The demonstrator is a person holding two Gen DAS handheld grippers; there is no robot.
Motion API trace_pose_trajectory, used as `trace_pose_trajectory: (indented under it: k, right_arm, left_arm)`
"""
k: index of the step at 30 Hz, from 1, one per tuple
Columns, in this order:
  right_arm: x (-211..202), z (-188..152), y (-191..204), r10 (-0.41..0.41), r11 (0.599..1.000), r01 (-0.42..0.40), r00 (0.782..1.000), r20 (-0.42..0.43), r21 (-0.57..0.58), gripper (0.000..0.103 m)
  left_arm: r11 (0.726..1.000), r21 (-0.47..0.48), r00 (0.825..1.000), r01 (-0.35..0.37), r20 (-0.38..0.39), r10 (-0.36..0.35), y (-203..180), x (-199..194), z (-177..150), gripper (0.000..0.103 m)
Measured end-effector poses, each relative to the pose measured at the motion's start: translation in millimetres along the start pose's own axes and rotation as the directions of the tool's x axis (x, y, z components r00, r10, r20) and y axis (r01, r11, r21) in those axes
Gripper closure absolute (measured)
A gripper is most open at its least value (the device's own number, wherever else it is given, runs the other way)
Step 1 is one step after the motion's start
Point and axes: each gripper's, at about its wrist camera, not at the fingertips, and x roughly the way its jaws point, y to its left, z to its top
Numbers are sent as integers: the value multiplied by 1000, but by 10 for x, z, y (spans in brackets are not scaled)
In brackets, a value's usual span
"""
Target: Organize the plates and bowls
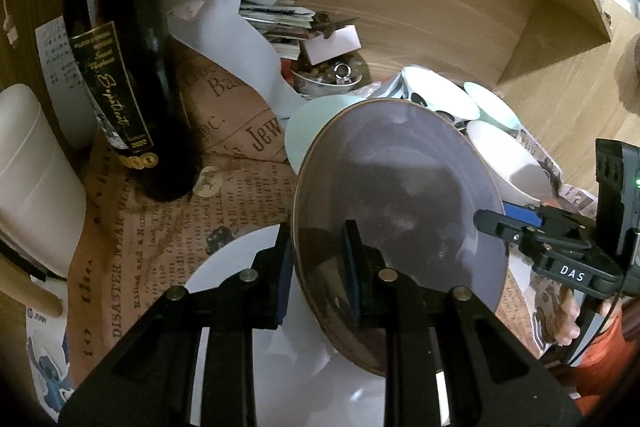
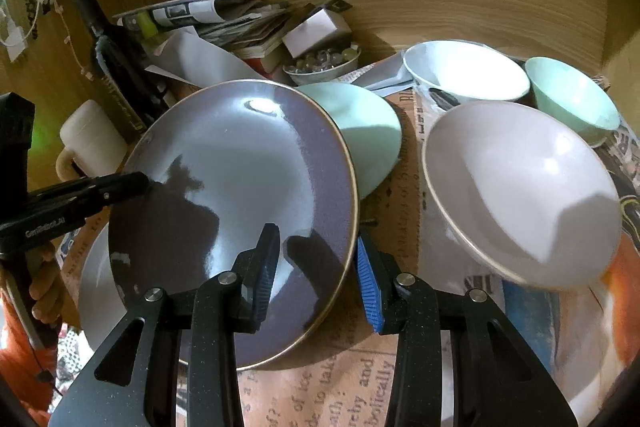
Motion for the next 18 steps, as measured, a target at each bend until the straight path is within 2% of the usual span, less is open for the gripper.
trace_pose_trajectory:
  k: [18]
  right_arm:
    - [-482,-279,-264,-31,999,29,999,45,28,68]
  left_arm:
    - [998,62,999,30,11,-31,-567,-137,-161,80]
